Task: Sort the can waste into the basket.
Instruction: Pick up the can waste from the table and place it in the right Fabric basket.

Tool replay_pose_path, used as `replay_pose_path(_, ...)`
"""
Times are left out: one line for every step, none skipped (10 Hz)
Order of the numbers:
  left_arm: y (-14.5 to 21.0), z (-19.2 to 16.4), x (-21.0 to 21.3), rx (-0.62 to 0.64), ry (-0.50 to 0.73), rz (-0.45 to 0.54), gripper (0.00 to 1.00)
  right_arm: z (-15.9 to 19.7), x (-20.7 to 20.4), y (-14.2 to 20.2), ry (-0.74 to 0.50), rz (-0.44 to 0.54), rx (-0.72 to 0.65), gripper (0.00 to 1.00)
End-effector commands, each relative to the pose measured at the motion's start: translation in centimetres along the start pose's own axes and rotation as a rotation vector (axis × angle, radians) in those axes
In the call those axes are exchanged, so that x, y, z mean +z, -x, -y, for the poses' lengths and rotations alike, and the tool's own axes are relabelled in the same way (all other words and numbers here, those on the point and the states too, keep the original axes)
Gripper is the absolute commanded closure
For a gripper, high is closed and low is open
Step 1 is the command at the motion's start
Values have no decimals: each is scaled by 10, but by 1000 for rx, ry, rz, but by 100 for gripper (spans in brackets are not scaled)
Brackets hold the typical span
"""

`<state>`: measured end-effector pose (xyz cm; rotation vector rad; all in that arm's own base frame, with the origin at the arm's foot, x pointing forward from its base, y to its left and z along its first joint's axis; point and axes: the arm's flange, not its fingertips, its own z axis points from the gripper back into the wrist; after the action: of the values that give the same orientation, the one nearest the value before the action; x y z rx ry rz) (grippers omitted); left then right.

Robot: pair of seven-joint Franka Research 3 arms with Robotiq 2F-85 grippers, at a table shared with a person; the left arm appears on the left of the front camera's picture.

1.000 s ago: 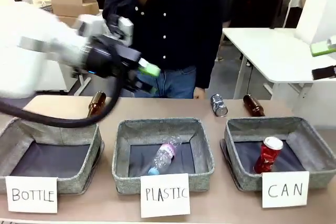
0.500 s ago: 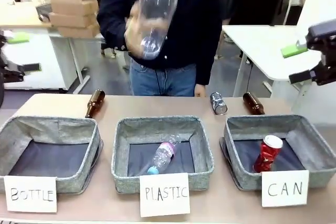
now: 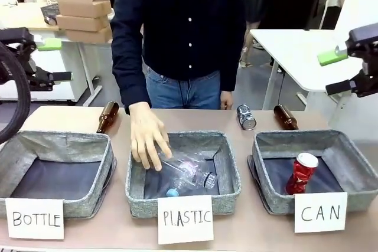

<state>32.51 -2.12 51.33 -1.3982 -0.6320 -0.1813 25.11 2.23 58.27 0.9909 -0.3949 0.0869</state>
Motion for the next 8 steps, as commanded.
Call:
replay_pose_path(1,-1,4,-19,21,21,0,3,1,0,-14,-9,19,0)
replay_pose_path(1,-1,4,-19,21,21,0,3,1,0,-14,-9,19,0)
replay_pose_path(1,-1,4,-19,21,21,0,3,1,0,-14,-9,19,0)
replay_pose_path(1,-1,4,-19,21,21,0,3,1,0,-14,-9,19,0)
replay_pose_path(1,-1,4,-19,21,21,0,3,1,0,-14,-9,19,0)
replay_pose_path(1,-1,4,-19,21,21,0,0,0,0,0,0,0,0)
replay_pose_path(1,-1,4,-19,21,21,0,-11,-16,-15,414,16,-27,0)
replay_pose_path(1,-1,4,-19,21,21,0,-24,-68,-52,739,-29,89,0)
